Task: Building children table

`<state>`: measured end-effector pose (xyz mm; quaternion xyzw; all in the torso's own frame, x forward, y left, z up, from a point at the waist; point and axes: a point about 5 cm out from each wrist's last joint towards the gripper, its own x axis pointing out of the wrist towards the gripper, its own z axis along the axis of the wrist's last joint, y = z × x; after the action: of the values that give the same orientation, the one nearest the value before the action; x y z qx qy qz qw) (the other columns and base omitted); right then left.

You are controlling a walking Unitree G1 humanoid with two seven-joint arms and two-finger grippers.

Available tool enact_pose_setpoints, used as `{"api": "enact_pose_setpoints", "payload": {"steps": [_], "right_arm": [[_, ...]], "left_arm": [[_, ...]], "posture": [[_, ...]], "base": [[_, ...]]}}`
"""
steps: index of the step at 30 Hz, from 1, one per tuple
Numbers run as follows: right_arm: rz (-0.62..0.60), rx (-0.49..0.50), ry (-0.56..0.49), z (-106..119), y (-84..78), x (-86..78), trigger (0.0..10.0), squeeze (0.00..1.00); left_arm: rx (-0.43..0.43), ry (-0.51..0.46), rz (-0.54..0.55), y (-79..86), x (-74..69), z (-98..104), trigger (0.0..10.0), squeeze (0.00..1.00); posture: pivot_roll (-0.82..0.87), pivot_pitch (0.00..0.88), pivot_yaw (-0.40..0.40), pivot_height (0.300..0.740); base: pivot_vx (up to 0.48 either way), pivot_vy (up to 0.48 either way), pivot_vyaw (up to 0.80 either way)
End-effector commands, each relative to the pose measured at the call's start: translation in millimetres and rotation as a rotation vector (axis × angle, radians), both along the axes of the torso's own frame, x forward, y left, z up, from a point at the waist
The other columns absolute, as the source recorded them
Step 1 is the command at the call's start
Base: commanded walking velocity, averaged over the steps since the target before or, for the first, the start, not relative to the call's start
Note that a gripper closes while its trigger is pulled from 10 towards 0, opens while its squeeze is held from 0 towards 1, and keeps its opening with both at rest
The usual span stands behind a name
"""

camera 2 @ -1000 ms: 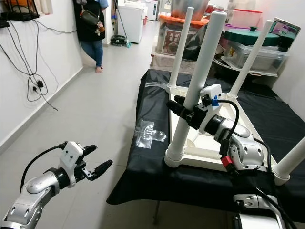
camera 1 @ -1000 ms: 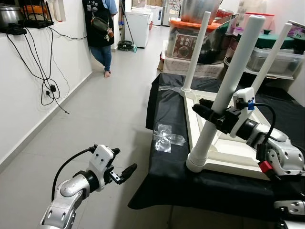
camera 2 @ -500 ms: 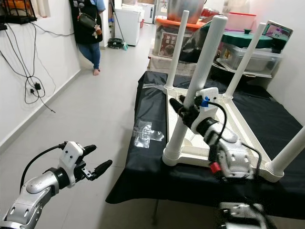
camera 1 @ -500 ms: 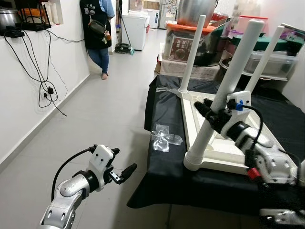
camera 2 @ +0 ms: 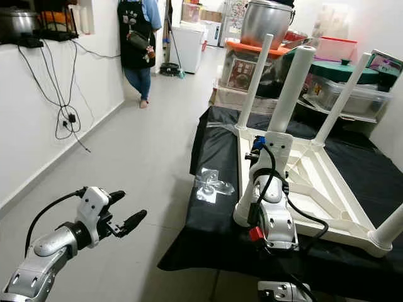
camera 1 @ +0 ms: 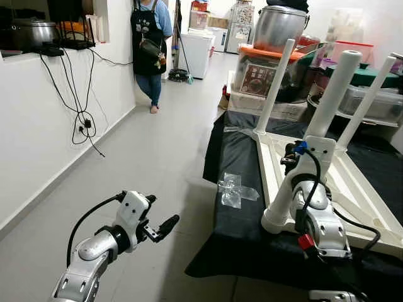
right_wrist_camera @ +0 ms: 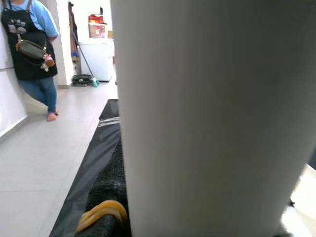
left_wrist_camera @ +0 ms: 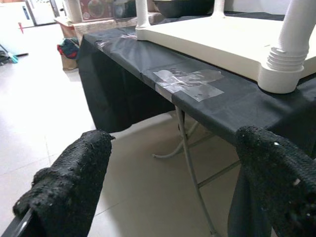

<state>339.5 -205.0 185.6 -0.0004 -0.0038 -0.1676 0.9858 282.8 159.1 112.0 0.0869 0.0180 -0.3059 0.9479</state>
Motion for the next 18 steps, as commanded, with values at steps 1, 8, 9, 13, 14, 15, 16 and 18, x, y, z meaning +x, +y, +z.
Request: {"api": "enact_pose_setpoints", "payload": {"steps": [1, 8, 9, 13, 14, 15, 16, 18], "right_arm": [[-0.048, -0.001, 0.254, -51, -5.9, -8.3, 0.0, 0.0], [-0.113, 0.054, 0.286, -53, -12.1, -0.8, 0.0, 0.0], [-0.122, 0.062, 0.29, -54, -13.4, -0.4, 0.0, 0.0], [-0.133, 0.076, 0.301, -55, -15.5, -0.1, 0.0, 0.0], [-0.133, 0.076, 0.301, -55, -15.5, -0.1, 0.0, 0.0], [-0.136, 0.077, 0.304, -56, -16.2, -0.1, 0.0, 0.0], [-0.136, 0.077, 0.304, -56, -16.2, -0.1, 0.0, 0.0], [-0.143, 0.078, 0.303, -56, -17.4, -0.4, 0.0, 0.0]], "left_arm": [[-0.005, 0.001, -0.011, -4.8, -1.5, -1, 10.0, 0.0], [-0.009, 0.011, -0.009, -6.0, -2.9, -3, 10.0, 0.0], [-0.009, 0.013, -0.009, -6.0, -3.0, -4, 10.0, 0.0], [-0.009, 0.018, -0.011, -6.6, -3.1, -5, 10.0, 0.0], [-0.009, 0.018, -0.011, -6.6, -3.1, -5, 10.0, 0.0], [-0.009, 0.019, -0.012, -6.8, -3.0, -5, 10.0, 0.0], [-0.009, 0.019, -0.012, -6.8, -3.0, -5, 10.0, 0.0], [-0.009, 0.016, -0.011, -7.0, -2.4, -4, 10.0, 0.0]], "posture": [[0.05, 0.0, -0.122, 0.74], [0.05, 0.0, -0.131, 0.74], [0.05, 0.0, -0.131, 0.74], [0.05, 0.0, -0.131, 0.74], [0.05, 0.0, -0.131, 0.74], [0.05, 0.0, -0.131, 0.74], [0.05, 0.0, -0.131, 0.74], [0.05, 0.0, -0.131, 0.74]], "base": [[0.0, 0.0, 0.0], [0.0, 0.0, 0.0], [0.0, 0.0, 0.0], [0.0, 0.0, 0.0], [0.0, 0.0, 0.0], [0.0, 0.0, 0.0], [0.0, 0.0, 0.0], [0.0, 0.0, 0.0]]}}
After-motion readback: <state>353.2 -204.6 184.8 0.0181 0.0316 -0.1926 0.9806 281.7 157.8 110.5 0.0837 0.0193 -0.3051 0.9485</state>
